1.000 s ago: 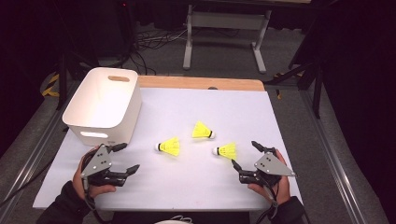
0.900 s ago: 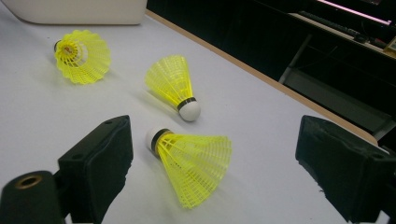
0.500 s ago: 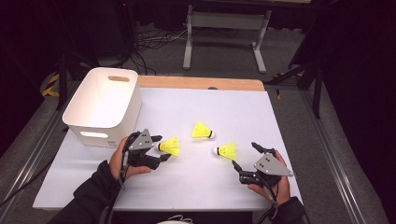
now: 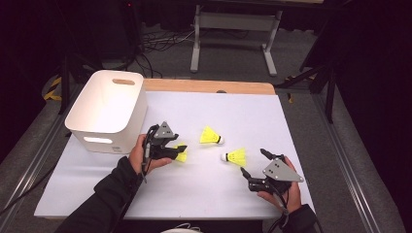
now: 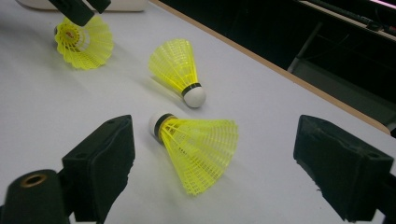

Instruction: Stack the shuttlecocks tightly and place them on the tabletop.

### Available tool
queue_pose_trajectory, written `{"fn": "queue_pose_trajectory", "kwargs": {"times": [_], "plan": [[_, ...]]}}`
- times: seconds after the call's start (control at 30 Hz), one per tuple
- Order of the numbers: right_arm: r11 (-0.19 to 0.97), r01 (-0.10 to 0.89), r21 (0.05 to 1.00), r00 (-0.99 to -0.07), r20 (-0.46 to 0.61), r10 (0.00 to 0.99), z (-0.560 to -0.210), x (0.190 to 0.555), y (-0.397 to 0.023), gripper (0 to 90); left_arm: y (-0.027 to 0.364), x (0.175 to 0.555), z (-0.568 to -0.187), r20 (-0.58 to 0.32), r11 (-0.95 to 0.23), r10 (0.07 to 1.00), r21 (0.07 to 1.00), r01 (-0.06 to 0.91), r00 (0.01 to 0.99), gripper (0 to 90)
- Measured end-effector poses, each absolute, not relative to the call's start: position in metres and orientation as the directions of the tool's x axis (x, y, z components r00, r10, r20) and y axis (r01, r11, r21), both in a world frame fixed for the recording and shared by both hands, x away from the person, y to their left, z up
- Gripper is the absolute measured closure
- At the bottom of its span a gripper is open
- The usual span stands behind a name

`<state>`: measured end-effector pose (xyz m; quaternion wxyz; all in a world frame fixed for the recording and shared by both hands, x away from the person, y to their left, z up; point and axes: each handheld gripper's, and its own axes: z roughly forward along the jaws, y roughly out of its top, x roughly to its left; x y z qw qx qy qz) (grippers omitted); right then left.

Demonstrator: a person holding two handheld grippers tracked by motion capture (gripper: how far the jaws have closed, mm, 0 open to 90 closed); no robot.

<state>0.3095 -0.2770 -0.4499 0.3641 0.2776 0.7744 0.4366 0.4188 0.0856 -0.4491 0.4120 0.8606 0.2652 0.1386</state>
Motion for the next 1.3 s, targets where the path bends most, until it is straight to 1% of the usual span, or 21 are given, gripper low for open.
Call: {"fn": "queue_pose_trajectory", "kwargs": {"times": [0.13, 0.17, 0.2, 0.27, 0.3, 0.37, 0.4, 0.5, 0.8, 0.83, 0.93, 1.03, 1.07, 1.13, 1.3], "plan": [[0.471, 0.113, 0.875, -0.584, -0.325, 0.744, -0.450, 0.310, -0.277, 14.0, 0.080, 0.423, -0.449, 0.040, -0.553, 0.567, 0.759, 0.344, 0.823, 62.0], [0.472, 0.113, 0.874, -0.585, -0.325, 0.743, -0.450, 0.310, -0.277, 14.0, 0.078, 0.423, -0.449, 0.043, -0.558, 0.568, 0.754, 0.346, 0.822, 62.0], [0.471, 0.114, 0.875, -0.585, -0.324, 0.743, -0.451, 0.310, -0.277, 14.0, 0.077, 0.425, -0.449, 0.045, -0.565, 0.567, 0.748, 0.349, 0.823, 64.6], [0.469, 0.118, 0.875, -0.586, -0.320, 0.745, -0.451, 0.310, -0.277, 14.2, 0.074, 0.427, -0.449, 0.058, -0.581, 0.562, 0.738, 0.344, 0.825, 73.3], [0.473, 0.119, 0.873, -0.589, -0.322, 0.741, -0.451, 0.310, -0.277, 14.2, 0.072, 0.428, -0.448, 0.075, -0.595, 0.567, 0.726, 0.345, 0.820, 80.7], [0.477, 0.119, 0.870, -0.593, -0.323, 0.738, -0.452, 0.310, -0.277, 14.2, 0.071, 0.430, -0.448, 0.082, -0.603, 0.566, 0.720, 0.344, 0.820, 86.4], [0.478, 0.120, 0.870, -0.593, -0.324, 0.738, -0.452, 0.310, -0.276, 14.2, 0.070, 0.430, -0.447, 0.093, -0.610, 0.566, 0.716, 0.340, 0.819, 87.5], [0.480, 0.120, 0.869, -0.593, -0.324, 0.737, -0.452, 0.311, -0.277, 14.2, 0.067, 0.431, -0.446, 0.126, -0.637, 0.556, 0.699, 0.324, 0.821, 88.8], [0.478, 0.117, 0.871, -0.594, -0.324, 0.737, -0.452, 0.310, -0.277, 14.3, 0.069, 0.440, -0.436, 0.126, -0.631, 0.540, 0.715, 0.301, 0.832, 89.1], [0.478, 0.117, 0.870, -0.592, -0.325, 0.738, -0.452, 0.311, -0.277, 14.3, 0.067, 0.443, -0.433, 0.155, -0.643, 0.537, 0.711, 0.283, 0.829, 89.1], [0.475, 0.117, 0.872, -0.591, -0.323, 0.739, -0.451, 0.310, -0.278, 14.3, 0.064, 0.449, -0.429, 0.166, -0.652, 0.519, 0.711, 0.263, 0.838, 89.1], [0.474, 0.117, 0.873, -0.590, -0.323, 0.740, -0.451, 0.310, -0.278, 14.3, 0.059, 0.454, -0.427, 0.209, -0.669, 0.510, 0.706, 0.232, 0.834, 89.0], [0.474, 0.117, 0.873, -0.590, -0.323, 0.740, -0.452, 0.311, -0.278, 14.3, 0.058, 0.457, -0.427, 0.196, -0.661, 0.511, 0.712, 0.237, 0.837, 89.0], [0.475, 0.119, 0.872, -0.591, -0.322, 0.740, -0.452, 0.311, -0.278, 14.3, 0.057, 0.461, -0.429, 0.204, -0.666, 0.504, 0.711, 0.228, 0.839, 89.0], [0.477, 0.118, 0.871, -0.594, -0.323, 0.736, -0.453, 0.311, -0.279, 14.3, 0.057, 0.470, -0.438, 0.165, -0.656, 0.476, 0.721, 0.224, 0.864, 88.6]]}}
